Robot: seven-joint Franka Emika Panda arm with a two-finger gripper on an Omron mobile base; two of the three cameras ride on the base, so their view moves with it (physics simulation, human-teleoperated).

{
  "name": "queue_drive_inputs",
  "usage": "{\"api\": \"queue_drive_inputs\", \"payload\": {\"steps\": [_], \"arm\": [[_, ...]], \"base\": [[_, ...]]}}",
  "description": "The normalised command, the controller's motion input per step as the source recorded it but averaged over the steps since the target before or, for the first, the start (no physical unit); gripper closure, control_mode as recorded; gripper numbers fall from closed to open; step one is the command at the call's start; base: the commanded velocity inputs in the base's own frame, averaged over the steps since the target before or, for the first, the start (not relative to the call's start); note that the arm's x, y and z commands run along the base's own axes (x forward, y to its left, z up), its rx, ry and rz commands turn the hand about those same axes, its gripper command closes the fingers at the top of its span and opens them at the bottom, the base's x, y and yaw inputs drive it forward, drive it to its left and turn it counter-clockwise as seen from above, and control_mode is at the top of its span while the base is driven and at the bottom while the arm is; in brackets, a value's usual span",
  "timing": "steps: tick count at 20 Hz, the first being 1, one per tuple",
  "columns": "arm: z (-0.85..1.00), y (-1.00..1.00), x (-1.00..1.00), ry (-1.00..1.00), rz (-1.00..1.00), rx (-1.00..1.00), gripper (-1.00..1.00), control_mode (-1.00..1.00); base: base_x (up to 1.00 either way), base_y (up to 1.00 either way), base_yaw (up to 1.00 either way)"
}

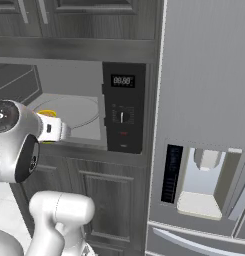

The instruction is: Pick the cup of tea, navigate to the dining table, and place it on the saucer.

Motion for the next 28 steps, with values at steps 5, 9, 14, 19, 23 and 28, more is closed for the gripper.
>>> {"api": "queue_drive_inputs", "payload": {"steps": [5, 9, 14, 19, 23, 28], "arm": [[0.42, -0.2, -0.78, 0.0, 0.01, -0.13, 1.0, -1.0], [0.59, -0.17, -0.5, 0.0, 0.03, 0.0, 1.0, -1.0], [0.2, -0.02, -0.13, 0.0, 0.0, 0.0, 1.0, -1.0], [0.0, 0.0, 0.0, 0.0, 0.0, 0.0, 1.0, -1.0], [0.0, 0.0, 0.0, 0.0, 0.0, 0.0, 1.0, -1.0], [0.0, 0.0, 0.0, 0.0, 0.0, 0.0, 1.0, 1.0]], "base": [[0.0, 0.0, 0.0], [0.0, 0.0, 0.0], [0.0, 0.0, 0.0], [0.0, 0.0, 0.0], [0.0, 0.0, 0.0], [0.0, 0.0, 0.0]]}}
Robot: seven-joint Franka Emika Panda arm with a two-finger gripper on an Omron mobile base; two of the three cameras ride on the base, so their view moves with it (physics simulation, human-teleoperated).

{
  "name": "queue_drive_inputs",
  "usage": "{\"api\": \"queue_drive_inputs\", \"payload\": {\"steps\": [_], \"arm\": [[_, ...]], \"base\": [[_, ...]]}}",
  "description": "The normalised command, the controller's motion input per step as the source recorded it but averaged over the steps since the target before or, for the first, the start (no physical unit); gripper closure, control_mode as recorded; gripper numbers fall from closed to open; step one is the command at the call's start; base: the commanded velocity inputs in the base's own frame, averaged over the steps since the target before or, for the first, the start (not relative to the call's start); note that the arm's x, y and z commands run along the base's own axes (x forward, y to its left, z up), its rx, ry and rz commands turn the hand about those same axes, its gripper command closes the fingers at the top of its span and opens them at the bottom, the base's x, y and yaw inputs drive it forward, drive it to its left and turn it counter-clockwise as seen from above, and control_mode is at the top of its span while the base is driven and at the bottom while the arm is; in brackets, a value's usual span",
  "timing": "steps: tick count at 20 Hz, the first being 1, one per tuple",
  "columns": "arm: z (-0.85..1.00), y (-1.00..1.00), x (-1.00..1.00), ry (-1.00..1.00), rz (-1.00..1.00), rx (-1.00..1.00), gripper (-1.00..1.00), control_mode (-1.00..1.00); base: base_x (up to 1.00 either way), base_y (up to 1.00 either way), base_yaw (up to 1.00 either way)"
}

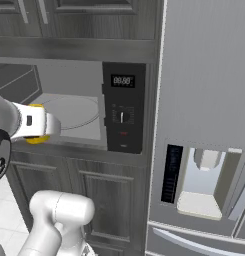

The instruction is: Pick the cup of tea, navigate to the dining table, and place it on the saucer.

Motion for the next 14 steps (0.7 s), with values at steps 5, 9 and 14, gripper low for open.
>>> {"api": "queue_drive_inputs", "payload": {"steps": [5, 9, 14], "arm": [[0.0, 0.0, 0.0, 0.0, 0.0, 0.0, 1.0, 1.0], [0.0, 0.0, 0.0, 0.0, 0.0, 0.0, 1.0, 1.0], [0.0, 0.0, 0.0, 0.0, 0.0, 0.0, 1.0, 1.0]], "base": [[-0.48, -0.01, -0.03], [-0.83, -0.01, -0.08], [-1.0, -0.3, 0.03]]}}
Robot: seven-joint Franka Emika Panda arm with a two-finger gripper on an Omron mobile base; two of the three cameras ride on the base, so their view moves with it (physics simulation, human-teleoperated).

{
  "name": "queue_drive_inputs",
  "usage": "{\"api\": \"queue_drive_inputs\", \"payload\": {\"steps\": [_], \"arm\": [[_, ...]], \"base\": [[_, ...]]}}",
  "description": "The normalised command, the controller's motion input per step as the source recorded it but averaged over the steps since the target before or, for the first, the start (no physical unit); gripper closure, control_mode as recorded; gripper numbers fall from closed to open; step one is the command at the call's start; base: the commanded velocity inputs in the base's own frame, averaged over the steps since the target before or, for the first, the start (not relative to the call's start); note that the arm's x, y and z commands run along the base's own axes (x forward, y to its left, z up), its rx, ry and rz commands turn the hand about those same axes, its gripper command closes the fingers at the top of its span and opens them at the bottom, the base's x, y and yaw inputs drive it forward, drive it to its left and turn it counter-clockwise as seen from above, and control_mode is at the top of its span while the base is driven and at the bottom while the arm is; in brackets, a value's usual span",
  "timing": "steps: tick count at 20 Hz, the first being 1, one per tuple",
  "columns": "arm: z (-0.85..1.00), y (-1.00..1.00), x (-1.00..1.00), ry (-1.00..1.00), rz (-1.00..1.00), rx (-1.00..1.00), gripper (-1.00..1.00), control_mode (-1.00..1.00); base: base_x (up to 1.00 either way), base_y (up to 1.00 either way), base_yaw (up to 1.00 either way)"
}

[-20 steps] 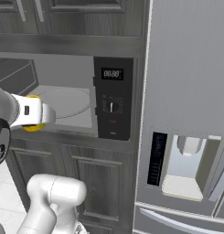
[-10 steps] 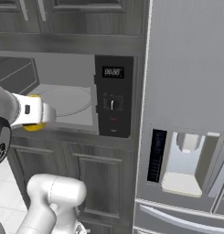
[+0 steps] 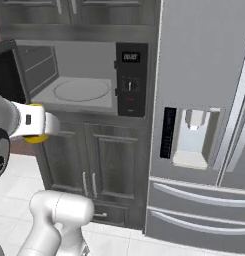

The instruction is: Pick the cup of tea, navigate to the dining table, and place it on the saucer.

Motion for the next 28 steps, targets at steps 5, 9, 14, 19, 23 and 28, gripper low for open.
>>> {"api": "queue_drive_inputs", "payload": {"steps": [5, 9, 14, 19, 23, 28], "arm": [[0.0, 0.0, 0.0, 0.0, 0.0, 0.0, 1.0, 1.0], [0.0, 0.0, 0.0, 0.0, 0.0, 0.0, 1.0, 1.0], [0.0, 0.0, 0.0, 0.0, 0.0, 0.0, 1.0, 1.0], [0.0, 0.0, 0.0, 0.0, 0.0, 0.0, 1.0, 1.0], [0.0, 0.0, 0.0, 0.0, 0.0, 0.0, 1.0, 1.0], [0.0, 0.0, 0.0, 0.0, 0.0, 0.0, 1.0, 1.0]], "base": [[-0.98, -0.68, 0.33], [-0.66, -0.49, 0.68], [-0.5, -0.27, 0.9], [-0.11, -0.12, 0.99], [-0.09, -0.08, 0.94], [-0.27, -0.09, 0.86]]}}
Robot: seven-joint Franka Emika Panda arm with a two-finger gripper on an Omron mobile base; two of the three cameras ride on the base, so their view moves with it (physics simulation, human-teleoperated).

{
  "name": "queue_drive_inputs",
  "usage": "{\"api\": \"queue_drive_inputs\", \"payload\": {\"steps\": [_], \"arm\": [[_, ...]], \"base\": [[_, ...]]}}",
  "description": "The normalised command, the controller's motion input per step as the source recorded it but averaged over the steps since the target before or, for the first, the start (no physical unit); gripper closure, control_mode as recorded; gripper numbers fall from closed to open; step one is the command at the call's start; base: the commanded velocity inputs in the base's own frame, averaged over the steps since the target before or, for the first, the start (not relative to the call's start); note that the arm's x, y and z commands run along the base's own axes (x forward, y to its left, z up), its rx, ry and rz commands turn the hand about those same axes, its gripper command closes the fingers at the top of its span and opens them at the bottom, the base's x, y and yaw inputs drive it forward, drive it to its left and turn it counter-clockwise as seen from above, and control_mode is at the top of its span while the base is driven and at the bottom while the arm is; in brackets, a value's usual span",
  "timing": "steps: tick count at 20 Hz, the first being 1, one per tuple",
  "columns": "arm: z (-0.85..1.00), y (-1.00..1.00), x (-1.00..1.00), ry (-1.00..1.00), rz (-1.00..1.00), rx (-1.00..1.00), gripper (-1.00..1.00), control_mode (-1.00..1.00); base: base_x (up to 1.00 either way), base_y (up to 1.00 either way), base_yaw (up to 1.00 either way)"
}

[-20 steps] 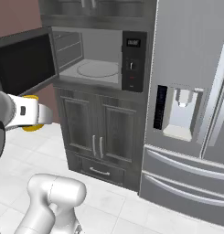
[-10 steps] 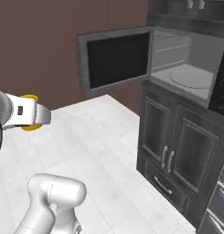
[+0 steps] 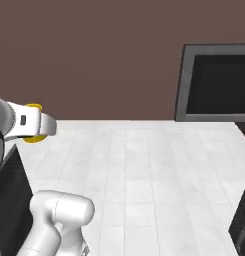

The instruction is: Pick the cup of tea, navigate to the dining table, and place it on the saucer.

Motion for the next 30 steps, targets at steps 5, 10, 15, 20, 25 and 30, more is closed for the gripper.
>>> {"api": "queue_drive_inputs", "payload": {"steps": [5, 10, 15, 20, 25, 30], "arm": [[0.0, 0.0, 0.0, 0.0, 0.0, 0.0, 1.0, 1.0], [0.0, 0.0, 0.0, 0.0, 0.0, 0.0, 1.0, 1.0], [0.0, 0.0, 0.0, 0.0, 0.0, 0.0, 1.0, 1.0], [0.0, 0.0, 0.0, 0.0, 0.0, 0.0, 1.0, 1.0], [0.0, 0.0, 0.0, 0.0, 0.0, 0.0, 1.0, 1.0], [0.0, 0.0, 0.0, 0.0, 0.0, 0.0, 1.0, 1.0]], "base": [[-0.29, -0.02, 0.79], [-0.28, -0.07, 0.73], [-0.29, -0.11, 0.7], [-0.36, -0.13, 0.68], [-0.3, -0.12, 0.67], [0.03, -0.12, 0.26]]}}
